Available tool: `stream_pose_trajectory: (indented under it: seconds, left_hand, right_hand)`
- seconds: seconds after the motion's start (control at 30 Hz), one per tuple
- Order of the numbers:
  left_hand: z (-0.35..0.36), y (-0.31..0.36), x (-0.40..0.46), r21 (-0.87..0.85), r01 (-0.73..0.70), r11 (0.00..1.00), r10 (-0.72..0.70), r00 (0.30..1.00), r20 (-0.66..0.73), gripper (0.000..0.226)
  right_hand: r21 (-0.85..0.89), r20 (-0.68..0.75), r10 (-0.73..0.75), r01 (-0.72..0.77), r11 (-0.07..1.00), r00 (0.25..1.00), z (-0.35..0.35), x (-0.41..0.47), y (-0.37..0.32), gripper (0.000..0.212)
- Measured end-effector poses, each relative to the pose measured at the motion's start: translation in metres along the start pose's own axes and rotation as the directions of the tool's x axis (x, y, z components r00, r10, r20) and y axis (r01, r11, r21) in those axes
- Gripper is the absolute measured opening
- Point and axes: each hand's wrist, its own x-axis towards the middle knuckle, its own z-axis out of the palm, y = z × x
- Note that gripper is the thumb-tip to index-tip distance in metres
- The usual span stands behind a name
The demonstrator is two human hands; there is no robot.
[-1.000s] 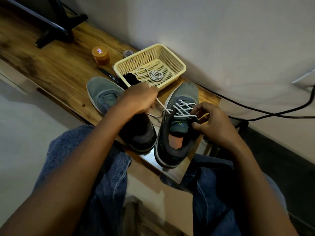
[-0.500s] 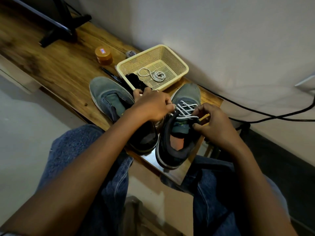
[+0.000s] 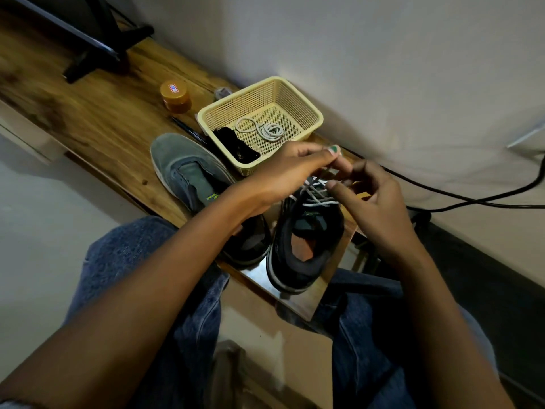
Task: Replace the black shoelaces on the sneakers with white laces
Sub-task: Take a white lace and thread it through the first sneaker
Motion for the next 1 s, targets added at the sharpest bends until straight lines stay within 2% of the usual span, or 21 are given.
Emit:
stream_pose_trajectory:
  seconds: [0.1, 0.17, 0.27, 0.33, 0.43, 0.5, 0.57, 0.63, 0.77, 1.0]
  left_hand:
    - [0.008, 0.000, 0.001, -0.021, -0.025, 0.999, 0.025, 1.000, -0.002, 0.038]
    - [0.011, 0.000, 0.001, -0.034, -0.035, 0.999, 0.034, 0.999, -0.011, 0.042]
    - [0.013, -0.003, 0.001, 0.008, -0.077, 0.997, 0.077, 0.996, -0.039, 0.027]
    - [0.013, -0.004, 0.000, 0.015, -0.109, 0.994, 0.110, 0.993, -0.042, 0.015]
    - [0.012, -0.006, 0.002, 0.026, -0.127, 0.992, 0.128, 0.990, -0.057, 0.029]
    - [0.012, -0.005, 0.003, 0.041, -0.121, 0.992, 0.124, 0.989, -0.081, 0.034]
    - [0.011, -0.005, 0.002, 0.052, -0.097, 0.994, 0.102, 0.989, -0.104, 0.029]
    - [0.011, -0.006, 0.000, 0.086, -0.047, 0.995, 0.056, 0.993, -0.104, 0.023]
    - [0.014, -0.017, -0.004, 0.342, 0.019, 0.940, 0.012, 0.996, -0.088, 0.013]
    - [0.021, -0.021, -0.008, 0.596, 0.047, 0.802, 0.010, 0.996, -0.092, 0.006]
  right_hand:
    - [0.120, -0.087, 0.052, -0.041, 0.992, 0.995, -0.003, 0.000, -0.003, 0.004]
    - [0.197, -0.140, 0.096, -0.067, 0.978, 0.985, -0.006, 0.001, -0.002, 0.010]
    - [0.287, -0.171, 0.175, -0.121, 0.950, 0.970, -0.009, 0.001, -0.001, 0.018]
    - [0.248, -0.156, 0.225, -0.183, 0.951, 0.962, -0.011, 0.001, 0.001, 0.019]
    - [0.104, -0.040, 0.278, -0.273, 0.956, 0.960, -0.011, 0.000, 0.006, 0.008]
    - [-0.043, 0.021, 0.292, -0.291, 0.956, 0.956, -0.009, -0.001, 0.013, 0.017]
    - [-0.171, 0.053, 0.335, -0.322, 0.931, 0.941, -0.007, -0.003, 0.016, 0.026]
    - [-0.192, 0.055, 0.387, -0.370, 0.909, 0.921, -0.009, -0.004, 0.017, 0.024]
    - [-0.129, 0.051, 0.461, -0.452, 0.882, 0.886, -0.015, -0.005, 0.019, 0.012]
    - [0.237, 0.071, 0.597, -0.595, 0.768, 0.799, -0.014, -0.004, 0.022, 0.009]
